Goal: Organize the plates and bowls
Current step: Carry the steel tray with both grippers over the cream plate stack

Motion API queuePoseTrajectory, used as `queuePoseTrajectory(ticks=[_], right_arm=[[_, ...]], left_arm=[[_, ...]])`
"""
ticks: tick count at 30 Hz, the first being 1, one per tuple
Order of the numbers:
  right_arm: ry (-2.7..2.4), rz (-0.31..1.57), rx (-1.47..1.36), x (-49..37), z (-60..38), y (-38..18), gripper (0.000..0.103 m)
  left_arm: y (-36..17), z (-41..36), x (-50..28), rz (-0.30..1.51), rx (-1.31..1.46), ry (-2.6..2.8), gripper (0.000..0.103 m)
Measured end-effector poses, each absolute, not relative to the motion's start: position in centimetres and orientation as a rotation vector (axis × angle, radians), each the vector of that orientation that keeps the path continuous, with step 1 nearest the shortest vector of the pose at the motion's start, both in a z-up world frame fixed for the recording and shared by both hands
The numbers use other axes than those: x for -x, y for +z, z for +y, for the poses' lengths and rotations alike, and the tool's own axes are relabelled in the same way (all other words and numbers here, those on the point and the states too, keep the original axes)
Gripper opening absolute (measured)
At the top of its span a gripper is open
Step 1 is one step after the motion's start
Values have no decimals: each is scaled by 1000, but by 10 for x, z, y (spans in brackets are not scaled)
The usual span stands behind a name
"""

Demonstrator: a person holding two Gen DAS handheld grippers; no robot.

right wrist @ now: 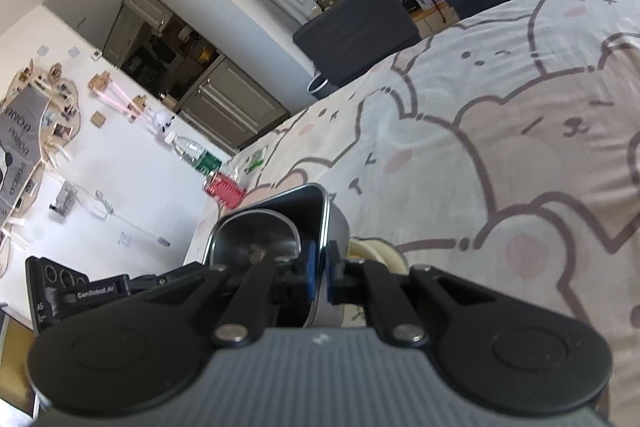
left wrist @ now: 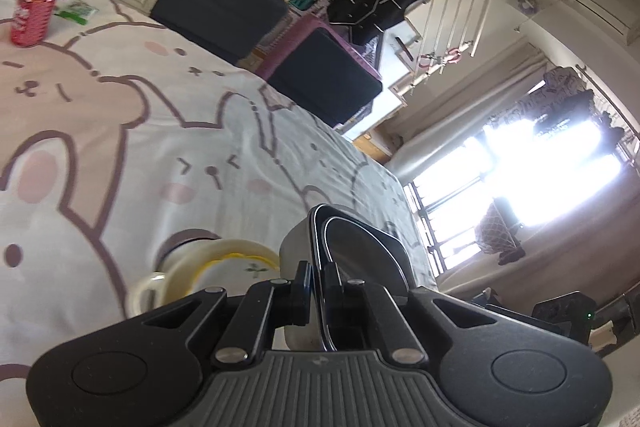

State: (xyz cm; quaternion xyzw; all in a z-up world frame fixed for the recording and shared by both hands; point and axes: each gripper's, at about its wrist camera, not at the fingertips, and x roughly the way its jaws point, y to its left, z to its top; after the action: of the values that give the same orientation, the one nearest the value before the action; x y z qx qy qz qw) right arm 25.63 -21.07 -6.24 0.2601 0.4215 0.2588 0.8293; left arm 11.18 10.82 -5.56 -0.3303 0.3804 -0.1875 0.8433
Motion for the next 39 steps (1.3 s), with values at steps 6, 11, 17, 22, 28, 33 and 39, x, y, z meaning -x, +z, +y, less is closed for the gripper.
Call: queuePoseTrajectory(ticks=[6,11,17,22,28,33,39], right_arm=[[591,932,-514,-255,-188,-66,7],[599,974,-482,-255,-174,-72,7],[567,1033,-443,-254,-168,-79,8],[543,1071,-418,-253,-166,-86,9],[527,1087,-412,-254,-164,-89,10],[518,1095,-400,-255,-161,-91,10],[500,1103,-388,-258,-158,-94,10]], left_arm=[[-69,129,-105,827,706,-356,6],[-81,131,-105,870,690,-332,6],[-89,127,-108,908,670,-322,6],[-92,123,-110,918,660,-319,6],[-97,121,-112,932,655,-307,6],[-100,120,-114,939,643,-297,6],[-104,118,-115,952,630,-288,6]])
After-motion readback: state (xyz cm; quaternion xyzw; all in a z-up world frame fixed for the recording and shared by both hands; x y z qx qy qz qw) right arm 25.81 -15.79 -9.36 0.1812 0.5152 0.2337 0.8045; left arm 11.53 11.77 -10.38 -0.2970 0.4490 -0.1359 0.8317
